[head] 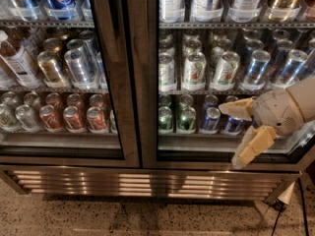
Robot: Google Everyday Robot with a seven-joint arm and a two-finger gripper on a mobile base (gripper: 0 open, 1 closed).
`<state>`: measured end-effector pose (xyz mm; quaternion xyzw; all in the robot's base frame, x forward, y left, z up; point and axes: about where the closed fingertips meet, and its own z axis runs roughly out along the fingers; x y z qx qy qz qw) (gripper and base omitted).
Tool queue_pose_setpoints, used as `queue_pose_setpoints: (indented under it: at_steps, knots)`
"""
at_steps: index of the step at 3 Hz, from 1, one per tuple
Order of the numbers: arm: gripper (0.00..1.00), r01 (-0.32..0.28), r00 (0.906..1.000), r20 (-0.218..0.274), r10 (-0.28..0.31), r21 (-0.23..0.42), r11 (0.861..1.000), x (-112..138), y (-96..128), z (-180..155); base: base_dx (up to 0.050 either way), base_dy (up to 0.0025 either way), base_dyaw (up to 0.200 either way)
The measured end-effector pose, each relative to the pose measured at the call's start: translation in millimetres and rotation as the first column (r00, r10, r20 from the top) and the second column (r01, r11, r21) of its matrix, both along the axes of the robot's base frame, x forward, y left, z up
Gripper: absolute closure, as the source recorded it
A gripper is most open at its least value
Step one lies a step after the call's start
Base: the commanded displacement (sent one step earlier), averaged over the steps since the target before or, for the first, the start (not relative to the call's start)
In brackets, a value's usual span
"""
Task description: Open right fridge door
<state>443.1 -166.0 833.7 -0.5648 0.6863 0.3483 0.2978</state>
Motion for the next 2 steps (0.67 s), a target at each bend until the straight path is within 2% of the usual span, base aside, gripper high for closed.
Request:
queue_pose_setpoints:
  at_steps: [1,2]
  knots:
    - [0.00,-0.010,0.9975,0.070,0.012,-0.025,1.000,-12.7,23.0,45.6,0.000,0.00000,0.000]
    - [0.00,-0.029,0.9856,0.165,0.037,-0.053,0.998,-31.4,46.9,99.1,0.000,0.00000,0.000]
